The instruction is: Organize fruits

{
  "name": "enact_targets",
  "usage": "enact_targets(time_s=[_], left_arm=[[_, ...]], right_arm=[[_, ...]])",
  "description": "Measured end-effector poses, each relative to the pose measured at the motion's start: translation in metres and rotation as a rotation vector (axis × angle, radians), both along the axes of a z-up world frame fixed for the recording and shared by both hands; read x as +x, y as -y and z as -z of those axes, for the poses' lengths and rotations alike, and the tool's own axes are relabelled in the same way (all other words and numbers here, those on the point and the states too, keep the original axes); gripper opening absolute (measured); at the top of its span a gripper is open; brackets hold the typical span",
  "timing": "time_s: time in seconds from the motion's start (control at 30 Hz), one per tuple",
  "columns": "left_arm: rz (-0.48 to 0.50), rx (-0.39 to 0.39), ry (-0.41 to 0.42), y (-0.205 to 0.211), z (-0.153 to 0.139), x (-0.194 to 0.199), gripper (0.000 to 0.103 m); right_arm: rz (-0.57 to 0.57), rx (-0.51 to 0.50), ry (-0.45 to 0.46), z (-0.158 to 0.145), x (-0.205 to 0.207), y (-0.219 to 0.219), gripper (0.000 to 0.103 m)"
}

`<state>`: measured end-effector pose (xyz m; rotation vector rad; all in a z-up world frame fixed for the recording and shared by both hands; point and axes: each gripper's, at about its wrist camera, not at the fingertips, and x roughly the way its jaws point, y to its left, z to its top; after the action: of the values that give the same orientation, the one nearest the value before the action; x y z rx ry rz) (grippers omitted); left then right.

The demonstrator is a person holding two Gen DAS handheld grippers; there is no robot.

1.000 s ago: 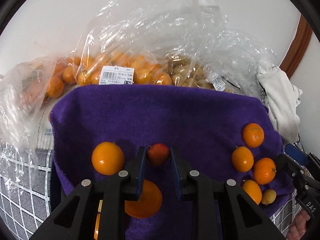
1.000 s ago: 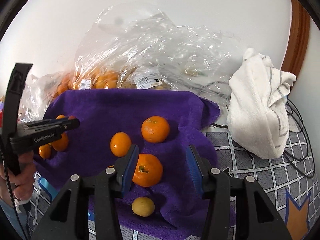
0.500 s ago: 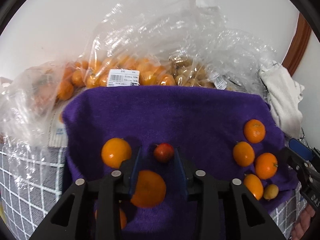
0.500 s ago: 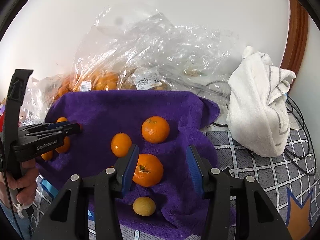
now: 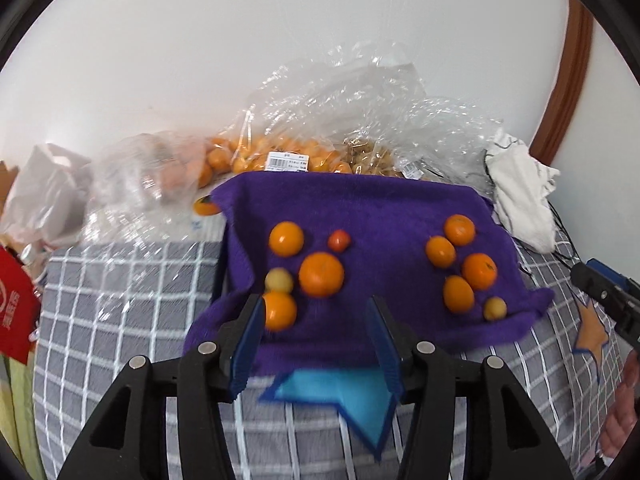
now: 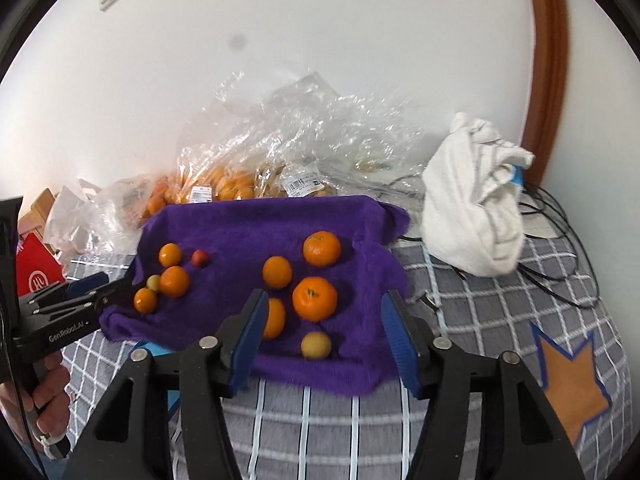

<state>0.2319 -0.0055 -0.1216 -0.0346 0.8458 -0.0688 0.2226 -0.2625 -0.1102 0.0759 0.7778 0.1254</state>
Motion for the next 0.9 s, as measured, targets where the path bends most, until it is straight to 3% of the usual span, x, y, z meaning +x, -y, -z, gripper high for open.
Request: enact_targets(time_s=[0.3,0.47,0.57,0.9], left_arm=[[-0.026,-0.009,0.052,-0.006,-0.020,-0.082,0.065],[-0.022,0.002,0.106,-0.003,-0.035,-0.126,0.076],[-0.024,0.022,0.135,-0.001,-0.045,-0.149,0.081],[-0.033,0.042,0.171,0.008,-0.056,-0.184,0.089]], right_arm=[[0.023,-0.030,0.052,-0.028,-0.084,0.001,0.071],[0.030,-0.020,0.096,-0.039,-0.126,0.004,0.094],[0.036,-0.025,0.123,-0.043,-0.149,0.005,0.100],[0.061,-0.031,0.136,-0.051,-0.187,0.014,0.102]])
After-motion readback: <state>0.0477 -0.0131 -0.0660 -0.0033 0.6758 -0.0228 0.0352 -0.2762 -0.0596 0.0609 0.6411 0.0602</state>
